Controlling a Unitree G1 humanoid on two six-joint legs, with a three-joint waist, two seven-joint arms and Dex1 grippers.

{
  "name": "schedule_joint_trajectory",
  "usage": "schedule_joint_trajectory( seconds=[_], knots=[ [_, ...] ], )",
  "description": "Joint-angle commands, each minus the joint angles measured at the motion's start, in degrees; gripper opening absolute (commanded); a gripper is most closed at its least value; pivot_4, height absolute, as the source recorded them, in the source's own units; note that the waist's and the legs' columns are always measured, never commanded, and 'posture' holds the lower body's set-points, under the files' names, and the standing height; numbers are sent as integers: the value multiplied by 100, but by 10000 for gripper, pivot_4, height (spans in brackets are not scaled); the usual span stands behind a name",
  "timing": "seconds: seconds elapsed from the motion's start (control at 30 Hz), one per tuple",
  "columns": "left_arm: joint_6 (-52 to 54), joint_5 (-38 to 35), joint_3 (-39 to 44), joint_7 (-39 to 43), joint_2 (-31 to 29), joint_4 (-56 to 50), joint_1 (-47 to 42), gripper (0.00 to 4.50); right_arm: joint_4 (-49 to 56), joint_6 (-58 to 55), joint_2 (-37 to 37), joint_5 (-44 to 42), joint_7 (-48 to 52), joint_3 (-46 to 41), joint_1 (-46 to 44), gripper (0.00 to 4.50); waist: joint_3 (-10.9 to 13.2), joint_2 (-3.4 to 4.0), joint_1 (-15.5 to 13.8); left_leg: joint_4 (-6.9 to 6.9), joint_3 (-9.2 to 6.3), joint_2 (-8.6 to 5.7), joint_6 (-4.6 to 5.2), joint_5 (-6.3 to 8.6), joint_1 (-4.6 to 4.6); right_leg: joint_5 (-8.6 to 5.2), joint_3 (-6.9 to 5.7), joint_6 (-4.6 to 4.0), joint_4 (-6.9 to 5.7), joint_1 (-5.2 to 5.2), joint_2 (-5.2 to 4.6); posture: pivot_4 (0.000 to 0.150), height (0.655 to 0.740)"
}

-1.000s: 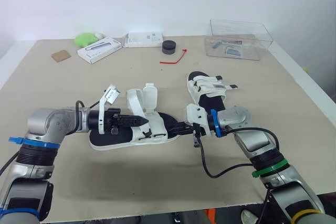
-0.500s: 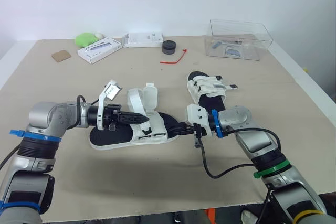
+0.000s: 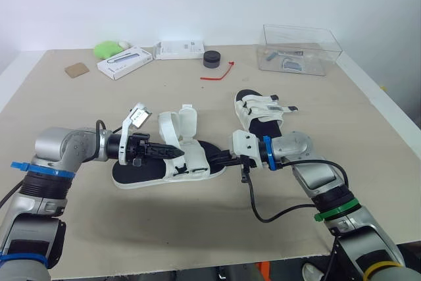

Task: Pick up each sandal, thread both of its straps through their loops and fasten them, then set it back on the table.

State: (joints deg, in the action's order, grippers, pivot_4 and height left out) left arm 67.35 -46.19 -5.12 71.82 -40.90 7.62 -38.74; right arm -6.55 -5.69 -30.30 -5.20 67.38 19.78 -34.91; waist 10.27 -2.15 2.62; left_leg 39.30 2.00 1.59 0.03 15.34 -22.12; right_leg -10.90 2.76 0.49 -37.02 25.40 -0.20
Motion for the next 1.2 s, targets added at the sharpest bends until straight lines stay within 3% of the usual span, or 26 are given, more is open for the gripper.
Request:
schedule_joint_trajectory(
  seconds=[0.03, 0.67, 1.2],
  knots=[
    [-167, 126, -64, 117, -73, -123, -67, 932, 65, 65, 5, -3, 23, -78, -98, 0, 0, 0, 0, 0, 0, 0, 0, 0, 0, 0, 0, 0, 0, 0, 0, 1500, 7400],
    [-35, 169, -242, 727, -165, 180, -536, 932, 90, 51, 24, 45, -14, -84, -48, 0, 0, 0, 1, 0, 0, -1, 0, 0, -1, 0, -1, 0, -1, 0, 1, 1500, 7400],
    [-438, 547, -469, 824, -203, 99, -319, 932, 42, 63, 15, 67, 21, -82, -65, 0, 0, 0, 1, 0, 1, 0, 0, 0, 1, -1, 0, -1, -1, 0, 1, 1500, 7400]
  ],
)
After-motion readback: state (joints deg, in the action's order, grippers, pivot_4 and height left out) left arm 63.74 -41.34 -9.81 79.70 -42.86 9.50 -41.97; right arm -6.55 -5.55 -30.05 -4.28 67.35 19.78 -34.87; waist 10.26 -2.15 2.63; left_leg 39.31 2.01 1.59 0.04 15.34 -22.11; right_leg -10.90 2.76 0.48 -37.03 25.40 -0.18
